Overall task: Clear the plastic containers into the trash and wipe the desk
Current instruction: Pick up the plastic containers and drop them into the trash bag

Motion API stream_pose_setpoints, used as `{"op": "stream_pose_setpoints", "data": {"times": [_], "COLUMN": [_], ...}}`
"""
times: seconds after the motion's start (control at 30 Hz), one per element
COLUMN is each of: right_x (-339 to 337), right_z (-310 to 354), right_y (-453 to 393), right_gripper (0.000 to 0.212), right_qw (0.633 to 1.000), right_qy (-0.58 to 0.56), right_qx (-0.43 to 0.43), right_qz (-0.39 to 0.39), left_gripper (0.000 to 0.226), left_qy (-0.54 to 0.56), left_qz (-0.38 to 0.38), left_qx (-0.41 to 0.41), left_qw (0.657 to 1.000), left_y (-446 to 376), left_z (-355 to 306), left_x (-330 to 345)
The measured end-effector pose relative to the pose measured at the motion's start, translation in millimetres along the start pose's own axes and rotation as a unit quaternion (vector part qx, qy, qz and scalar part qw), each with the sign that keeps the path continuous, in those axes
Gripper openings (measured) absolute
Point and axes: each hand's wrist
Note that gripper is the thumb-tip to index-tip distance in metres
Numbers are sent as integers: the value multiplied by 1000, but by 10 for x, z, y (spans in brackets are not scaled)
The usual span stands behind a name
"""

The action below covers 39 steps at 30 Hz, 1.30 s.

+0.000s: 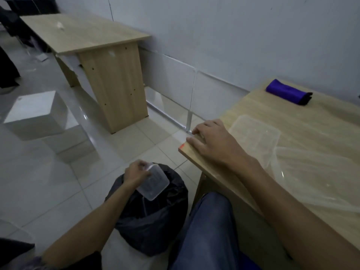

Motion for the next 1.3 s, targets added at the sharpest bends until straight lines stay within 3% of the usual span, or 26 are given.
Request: {"op": "stream_pose_setpoints", "data": {"times": [0.17, 0.27, 0.4, 0.5, 0.63, 0.7, 0.77, 0.83, 0.9, 1.03, 1.17, 1.3], "right_x": [136, 188, 259, 255, 256, 263, 264, 265, 261, 265, 205, -17], "right_z": [33, 69, 54, 59, 75, 68, 62, 55, 52, 51, 40, 21], "right_y": [57, 22, 33, 44, 56, 55, 56, 55, 64, 77, 74, 169], "right_gripper": [42, 51, 69, 66, 57, 57, 60, 58, 56, 51, 43, 41], "right_qw": [997, 992, 989, 989, 990, 989, 988, 988, 989, 991, 995, 997], "right_qy": [76, 124, 139, 136, 131, 136, 144, 142, 137, 117, 84, 47], "right_qx": [-3, -4, -10, -5, 2, -2, -5, -5, -6, -11, -22, -38], "right_qz": [-19, -20, -40, -55, -58, -55, -50, -54, -64, -71, -46, -53], "left_gripper": [24, 39, 54, 60, 95, 86, 45, 25, 22, 9, 32, 24], "left_qy": [-100, -148, -294, -271, -217, -261, -296, -290, -292, -349, -354, -253], "left_qz": [48, 96, 254, 299, 363, 379, 367, 299, 250, 252, 237, 205], "left_qx": [16, 11, -22, -36, -89, -75, -13, 20, 37, 52, 45, 78], "left_qw": [994, 984, 921, 914, 902, 885, 882, 909, 922, 901, 904, 942], "left_y": [-58, -107, -98, -16, 107, 169, 233, 262, 293, 458, 621, 668], "left_z": [551, 830, 1121, 1232, 1254, 1291, 1379, 1492, 1537, 1406, 1361, 798], "left_x": [296, 410, 508, 504, 532, 553, 591, 643, 662, 694, 742, 607]}}
Point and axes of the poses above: each hand's wrist, its own y-axis away from the middle knuckle, its own x-axis out of the palm, z = x × y, and after that the axes turned 5 degrees about y, right-handed
